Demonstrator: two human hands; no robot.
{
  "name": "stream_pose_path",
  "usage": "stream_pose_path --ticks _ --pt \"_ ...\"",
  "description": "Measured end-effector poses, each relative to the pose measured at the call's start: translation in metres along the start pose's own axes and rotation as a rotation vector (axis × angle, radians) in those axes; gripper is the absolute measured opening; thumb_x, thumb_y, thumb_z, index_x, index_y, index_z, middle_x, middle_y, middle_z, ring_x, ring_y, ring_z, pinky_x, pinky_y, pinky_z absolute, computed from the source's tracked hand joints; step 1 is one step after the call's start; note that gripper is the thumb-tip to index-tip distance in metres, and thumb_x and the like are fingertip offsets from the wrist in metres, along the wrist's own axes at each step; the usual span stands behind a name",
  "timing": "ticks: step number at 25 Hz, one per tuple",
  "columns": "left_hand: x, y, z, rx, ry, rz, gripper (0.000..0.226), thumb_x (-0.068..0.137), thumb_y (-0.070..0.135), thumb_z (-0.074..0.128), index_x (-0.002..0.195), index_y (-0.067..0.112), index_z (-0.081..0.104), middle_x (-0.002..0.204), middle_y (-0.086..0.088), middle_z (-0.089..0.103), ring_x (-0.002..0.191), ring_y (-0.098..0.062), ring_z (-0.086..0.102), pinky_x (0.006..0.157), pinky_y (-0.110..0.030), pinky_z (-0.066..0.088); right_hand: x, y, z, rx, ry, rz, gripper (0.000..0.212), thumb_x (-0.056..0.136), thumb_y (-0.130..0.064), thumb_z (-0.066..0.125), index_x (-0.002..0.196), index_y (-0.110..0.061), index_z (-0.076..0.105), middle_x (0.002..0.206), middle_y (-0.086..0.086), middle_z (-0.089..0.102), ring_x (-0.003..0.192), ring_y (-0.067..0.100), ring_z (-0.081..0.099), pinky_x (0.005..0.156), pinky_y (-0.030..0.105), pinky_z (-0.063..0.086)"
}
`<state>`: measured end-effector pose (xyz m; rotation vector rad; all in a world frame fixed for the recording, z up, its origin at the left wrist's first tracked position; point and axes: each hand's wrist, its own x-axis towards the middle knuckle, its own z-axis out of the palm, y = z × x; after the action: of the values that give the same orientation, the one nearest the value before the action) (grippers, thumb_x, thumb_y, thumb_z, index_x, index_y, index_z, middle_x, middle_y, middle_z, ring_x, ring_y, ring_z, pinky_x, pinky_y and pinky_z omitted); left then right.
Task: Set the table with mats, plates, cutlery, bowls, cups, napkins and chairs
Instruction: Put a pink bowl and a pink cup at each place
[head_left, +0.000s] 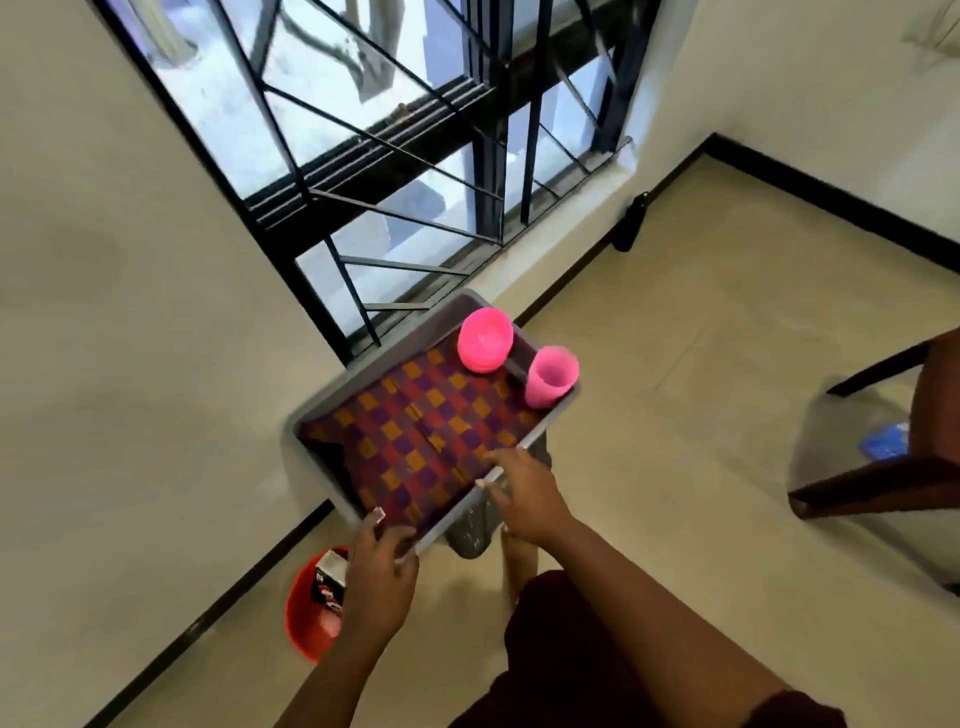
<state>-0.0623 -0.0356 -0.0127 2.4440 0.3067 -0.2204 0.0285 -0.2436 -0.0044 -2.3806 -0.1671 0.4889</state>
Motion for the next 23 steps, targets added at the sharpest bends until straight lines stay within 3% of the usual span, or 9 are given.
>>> stream_pose_path --ticks 3,5,8,9,11,14,18,20,23 --pt "0.094 0.028 0.002 0.015 -0.078 -0.060 0.022 0.091 0.016 0.064 0.112 0.010 0.066 0.144 -0.016 0.038 0.132 -0.032 0.037 0.103 -0.035 0.033 0.087 -0.001 -0.019 0.261 -0.152 0.241 0.056 0.093 -0.054 0.050 0.136 -0.017 0.046 0.134 0.003 0.048 0.122 0.019 0.049 0.104 0.039 0.040" --pt "0.162 0.051 0.006 -0.009 -0.147 -0.090 0.026 0.093 0.021 0.062 0.117 0.011 0.063 0.141 -0.015 0.039 0.130 -0.031 0.040 0.104 -0.032 0.034 0.143 0.002 -0.031 0.453 -0.138 0.403 0.066 0.093 -0.055 0.052 0.142 -0.013 0.040 0.144 0.007 0.044 0.129 0.022 0.046 0.107 0.038 0.039" --pt "0.259 0.087 0.025 -0.109 -0.225 -0.204 0.036 0.095 0.032 0.058 0.126 0.013 0.057 0.136 -0.010 0.040 0.118 -0.020 0.050 0.089 -0.022 0.049 0.227 0.021 -0.042 0.654 -0.126 0.697 0.084 0.093 -0.058 0.049 0.152 -0.006 0.020 0.154 0.013 0.032 0.139 0.030 0.035 0.110 0.041 0.035" --pt "0.287 0.096 0.035 -0.140 -0.239 -0.251 0.042 0.096 0.036 0.056 0.131 0.013 0.052 0.137 -0.008 0.040 0.116 -0.017 0.051 0.084 -0.016 0.047 0.250 0.030 -0.042 0.676 -0.118 0.793 0.085 0.093 -0.059 0.048 0.151 -0.004 0.021 0.152 0.015 0.035 0.137 0.033 0.038 0.107 0.040 0.036" --pt "0.330 0.108 0.055 -0.223 -0.268 -0.362 0.059 0.095 0.044 0.055 0.144 0.017 0.038 0.145 -0.006 0.036 0.129 -0.021 0.045 0.093 -0.023 0.041 0.287 0.045 -0.035 0.681 -0.066 0.913 0.079 0.093 -0.057 0.048 0.146 -0.001 0.033 0.144 0.018 0.046 0.129 0.034 0.047 0.099 0.037 0.040" --pt "0.370 0.115 0.081 -0.351 -0.316 -0.504 0.074 0.093 0.042 0.058 0.153 0.022 0.018 0.155 -0.006 0.029 0.140 -0.026 0.033 0.110 -0.041 0.036 0.321 0.062 -0.023 0.733 0.040 0.950 0.063 0.095 -0.045 0.051 0.140 -0.001 0.043 0.136 0.016 0.054 0.120 0.033 0.055 0.090 0.035 0.043" --pt "0.393 0.114 0.099 -0.313 -0.380 -0.526 0.082 0.094 0.026 0.059 0.155 0.023 0.004 0.153 -0.009 0.033 0.138 -0.030 0.035 0.107 -0.046 0.036 0.338 0.075 -0.019 0.735 -0.040 1.001 0.043 0.097 -0.023 0.051 0.134 -0.002 0.047 0.128 0.015 0.058 0.112 0.032 0.058 0.078 0.033 0.044" --pt "0.398 0.106 0.102 -0.329 -0.413 -0.556 0.082 0.096 0.017 0.055 0.155 0.027 -0.002 0.153 -0.011 0.031 0.138 -0.033 0.034 0.109 -0.051 0.036 0.338 0.080 -0.019 0.750 -0.023 0.997 0.039 0.092 -0.011 0.055 0.130 -0.002 0.052 0.122 0.016 0.061 0.108 0.033 0.060 0.080 0.037 0.050" --pt "0.382 0.094 0.096 -0.384 -0.413 -0.597 0.083 0.086 0.013 0.054 0.152 0.035 0.011 0.151 -0.011 0.033 0.134 -0.033 0.039 0.106 -0.056 0.040 0.321 0.077 -0.028 0.701 -0.014 0.902 0.038 0.088 -0.004 0.057 0.126 -0.008 0.058 0.115 0.012 0.064 0.105 0.029 0.061 0.081 0.038 0.052"
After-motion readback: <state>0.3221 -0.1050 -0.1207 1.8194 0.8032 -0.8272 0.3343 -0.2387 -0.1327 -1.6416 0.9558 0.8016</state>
